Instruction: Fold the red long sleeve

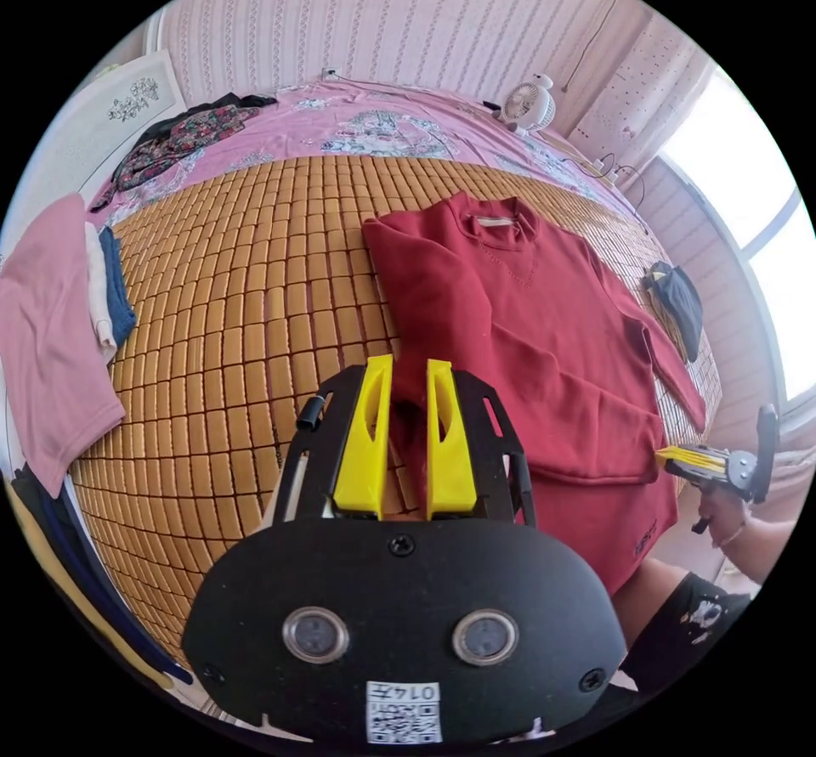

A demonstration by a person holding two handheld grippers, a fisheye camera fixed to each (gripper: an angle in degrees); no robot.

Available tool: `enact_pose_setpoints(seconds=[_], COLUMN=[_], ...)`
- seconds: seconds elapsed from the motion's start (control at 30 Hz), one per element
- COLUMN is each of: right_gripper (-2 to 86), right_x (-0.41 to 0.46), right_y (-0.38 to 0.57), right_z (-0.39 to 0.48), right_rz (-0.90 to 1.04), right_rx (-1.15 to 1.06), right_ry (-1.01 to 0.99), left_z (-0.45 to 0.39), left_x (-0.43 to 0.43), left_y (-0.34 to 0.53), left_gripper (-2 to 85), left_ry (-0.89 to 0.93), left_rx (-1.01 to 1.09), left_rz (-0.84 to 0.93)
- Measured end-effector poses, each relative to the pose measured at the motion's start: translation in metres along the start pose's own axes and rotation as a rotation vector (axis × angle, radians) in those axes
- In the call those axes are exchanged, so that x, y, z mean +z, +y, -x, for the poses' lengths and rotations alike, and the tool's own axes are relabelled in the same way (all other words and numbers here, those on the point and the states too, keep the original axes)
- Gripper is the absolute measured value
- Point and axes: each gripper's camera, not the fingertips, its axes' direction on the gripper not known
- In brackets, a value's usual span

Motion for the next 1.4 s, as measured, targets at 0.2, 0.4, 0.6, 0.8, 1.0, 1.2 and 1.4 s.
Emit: enact_pose_setpoints(seconds=[0.2, 0.4, 0.6, 0.8, 1.0, 1.2, 1.4], right_gripper=[0.5, 5.3, 8.5, 6.0, 1.7, 1.7, 2.9], right_x=[-0.087, -0.036, -0.035, 0.017, 0.006, 0.028, 0.024], right_y=[0.032, 0.05, 0.024, -0.009, -0.015, -0.006, 0.019], right_z=[-0.01, -0.026, 0.004, 0.018, 0.027, 0.013, -0.003], right_rz=[-0.05, 0.173, 0.095, 0.208, 0.191, 0.196, 0.122], right_rx=[0.072, 0.132, -0.035, -0.149, -0.259, -0.214, -0.239], right_ry=[-0.068, -0.075, -0.02, 0.112, 0.048, 0.043, 0.043], left_z=[0.001, -0.005, -0.03, -0.033, 0.0, -0.026, -0.022], left_x=[-0.006, 0.012, 0.027, 0.039, 0.049, 0.06, 0.05], left_y=[-0.003, -0.011, -0.035, -0.047, -0.036, -0.053, -0.056], left_gripper=[6.9, 7.4, 7.6, 2.8, 2.5, 3.0, 4.1], left_ry=[0.042, 0.079, 0.062, 0.054, 0.087, 0.025, 0.157], left_rx=[-0.028, -0.059, 0.004, -0.01, -0.222, -0.118, -0.305], left_rz=[-0.008, 0.033, 0.072, 0.117, 0.102, 0.126, 0.091])
